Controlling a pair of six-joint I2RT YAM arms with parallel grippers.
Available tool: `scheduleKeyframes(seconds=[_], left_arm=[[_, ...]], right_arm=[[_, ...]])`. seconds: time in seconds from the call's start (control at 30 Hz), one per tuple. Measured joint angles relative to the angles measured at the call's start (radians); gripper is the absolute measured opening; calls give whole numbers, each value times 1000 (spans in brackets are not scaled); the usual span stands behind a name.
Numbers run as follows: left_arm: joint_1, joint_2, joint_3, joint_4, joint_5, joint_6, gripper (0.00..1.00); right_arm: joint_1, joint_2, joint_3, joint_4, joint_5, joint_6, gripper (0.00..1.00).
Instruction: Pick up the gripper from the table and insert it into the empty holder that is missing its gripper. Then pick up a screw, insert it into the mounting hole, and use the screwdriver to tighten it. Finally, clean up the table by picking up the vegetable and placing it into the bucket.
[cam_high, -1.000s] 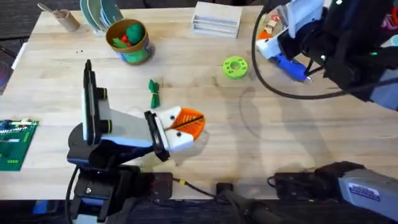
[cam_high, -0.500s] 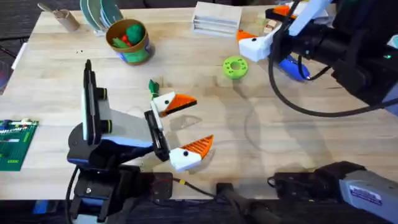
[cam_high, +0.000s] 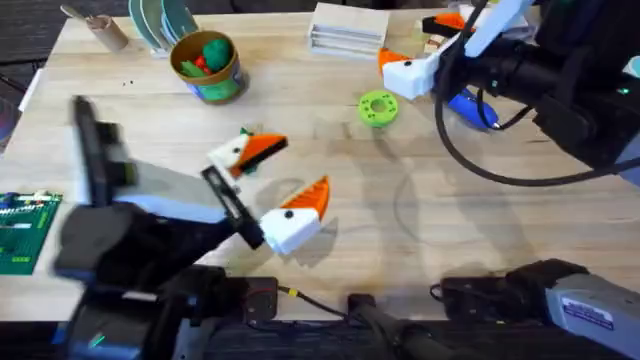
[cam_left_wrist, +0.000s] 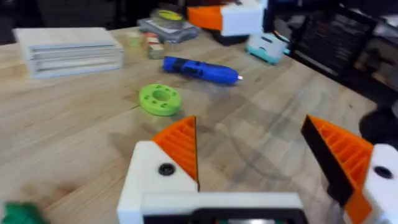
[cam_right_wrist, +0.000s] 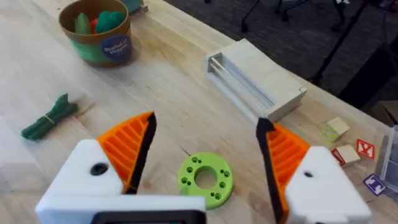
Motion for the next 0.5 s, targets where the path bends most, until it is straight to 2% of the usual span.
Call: scheduleKeyframes(seconds=[0.03, 0.07, 0.23, 0.4, 0.5], left_arm=[[0, 5, 43, -57, -34, -3, 992], [0, 79, 225, -235, -174, 8, 994], [0, 217, 416, -356, -294, 86, 993], [0, 376, 608, -530, -433, 180, 993], [0, 455, 679, -615, -516, 234, 993]], right_arm=[[0, 0, 0, 0, -2, 0, 992], [0, 0, 0, 0, -3, 3, 991], [0, 0, 0, 0, -3, 3, 991], [0, 0, 0, 0, -5, 3, 991], [0, 0, 0, 0, -6, 3, 992]])
